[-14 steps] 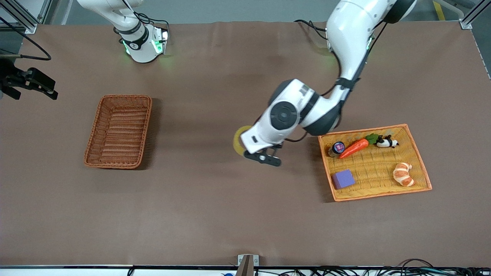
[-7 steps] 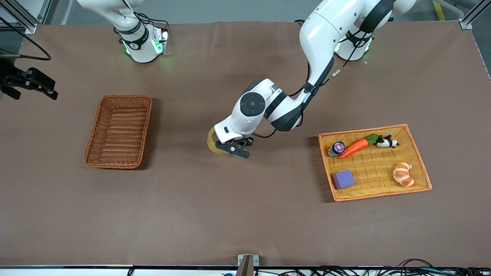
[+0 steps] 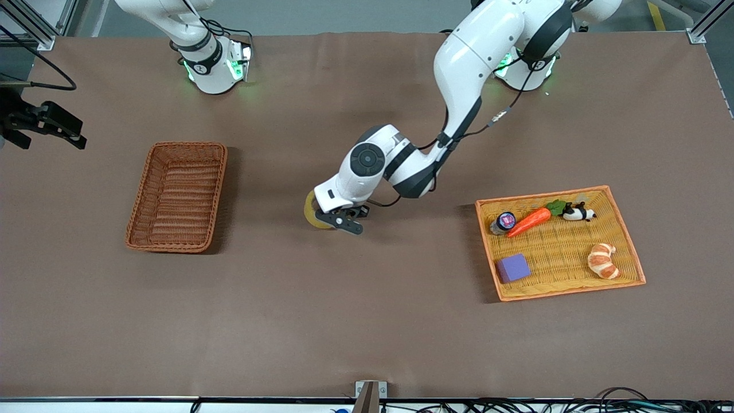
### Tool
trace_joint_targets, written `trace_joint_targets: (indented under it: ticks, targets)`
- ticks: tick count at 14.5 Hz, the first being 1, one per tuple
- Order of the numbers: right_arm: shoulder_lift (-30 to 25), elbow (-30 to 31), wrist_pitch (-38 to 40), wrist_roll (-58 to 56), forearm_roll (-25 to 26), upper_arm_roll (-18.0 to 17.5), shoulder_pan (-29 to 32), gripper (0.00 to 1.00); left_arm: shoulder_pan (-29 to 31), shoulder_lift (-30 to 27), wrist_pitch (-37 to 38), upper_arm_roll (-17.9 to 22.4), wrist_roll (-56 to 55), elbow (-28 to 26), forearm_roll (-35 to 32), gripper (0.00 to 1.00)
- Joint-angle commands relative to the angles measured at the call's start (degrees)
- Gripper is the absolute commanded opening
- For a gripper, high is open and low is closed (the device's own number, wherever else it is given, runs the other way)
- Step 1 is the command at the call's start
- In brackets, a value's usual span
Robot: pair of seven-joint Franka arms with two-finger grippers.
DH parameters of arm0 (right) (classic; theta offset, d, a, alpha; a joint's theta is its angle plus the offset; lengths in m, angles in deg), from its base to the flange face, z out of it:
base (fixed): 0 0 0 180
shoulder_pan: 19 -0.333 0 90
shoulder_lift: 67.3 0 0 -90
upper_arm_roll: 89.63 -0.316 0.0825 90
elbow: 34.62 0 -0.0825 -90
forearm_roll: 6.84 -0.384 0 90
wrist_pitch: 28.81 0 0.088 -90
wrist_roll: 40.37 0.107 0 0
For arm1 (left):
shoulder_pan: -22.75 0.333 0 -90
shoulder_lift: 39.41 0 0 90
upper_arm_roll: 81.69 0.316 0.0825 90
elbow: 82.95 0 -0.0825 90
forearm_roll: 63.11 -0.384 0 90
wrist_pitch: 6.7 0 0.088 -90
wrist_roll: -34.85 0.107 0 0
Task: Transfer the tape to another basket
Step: 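Carry the tape toward the table middle and set it down, then release the tape and withdraw the left gripper while the right gripper reaches it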
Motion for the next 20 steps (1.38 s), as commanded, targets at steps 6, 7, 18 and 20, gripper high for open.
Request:
trace_joint_targets:
  ticks: [6,7,18,20]
  targets:
    - [-0.5,0.2,0.4,-0.4,-0.8,0.1,0.0,1.0,0.2,-2.5,-3.3,2.9,-5.6,1.6,0.4,0.57]
    - [-0.5,0.2,0.3,-0.4,-1.1,0.1,-0.1,1.0,0.2,-5.2,-3.2,3.9,-6.1,1.4,-0.1,0.62]
    - [8.6,4.3,-6.9,14.7,-1.2,-16.7,-2.7,1.0,18.9,-40.2,10.9,4.1,2.2,-23.6,-1.7,1.0]
    - [12.3,9.3,-16.0,21.3,-0.5,-19.1,-5.4,1.0,21.8,-43.2,18.9,4.2,5.3,-23.3,-1.7,1.0]
